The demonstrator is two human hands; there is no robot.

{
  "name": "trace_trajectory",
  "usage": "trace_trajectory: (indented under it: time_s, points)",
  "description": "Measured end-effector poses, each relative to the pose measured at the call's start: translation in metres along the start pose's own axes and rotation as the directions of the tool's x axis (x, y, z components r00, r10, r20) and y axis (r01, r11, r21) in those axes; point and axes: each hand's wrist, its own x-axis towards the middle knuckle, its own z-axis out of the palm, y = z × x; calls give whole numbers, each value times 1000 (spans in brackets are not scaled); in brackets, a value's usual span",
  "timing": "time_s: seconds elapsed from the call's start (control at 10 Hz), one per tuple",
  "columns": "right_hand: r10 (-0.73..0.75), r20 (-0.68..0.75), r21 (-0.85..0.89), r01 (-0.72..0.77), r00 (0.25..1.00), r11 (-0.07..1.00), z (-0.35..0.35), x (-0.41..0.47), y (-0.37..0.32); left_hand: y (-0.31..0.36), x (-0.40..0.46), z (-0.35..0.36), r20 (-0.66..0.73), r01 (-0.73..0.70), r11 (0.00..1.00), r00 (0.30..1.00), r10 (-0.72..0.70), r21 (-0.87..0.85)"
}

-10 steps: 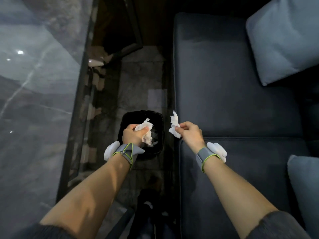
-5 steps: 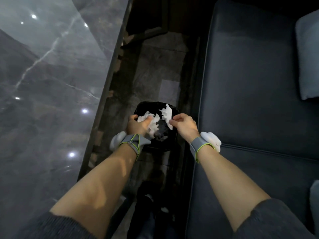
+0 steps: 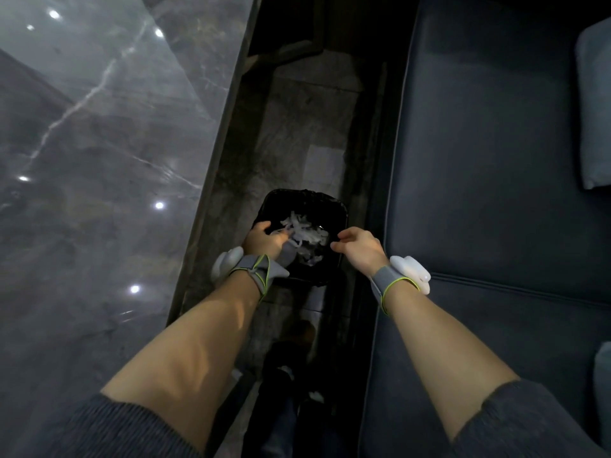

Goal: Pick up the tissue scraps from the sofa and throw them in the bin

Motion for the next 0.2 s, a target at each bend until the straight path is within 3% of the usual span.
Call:
trace_trajectory:
  time_s: [0.2]
  points:
    - [41, 51, -101, -36, 998, 994, -13, -16, 3, 16, -25, -9, 74, 58, 993, 995, -66, 105]
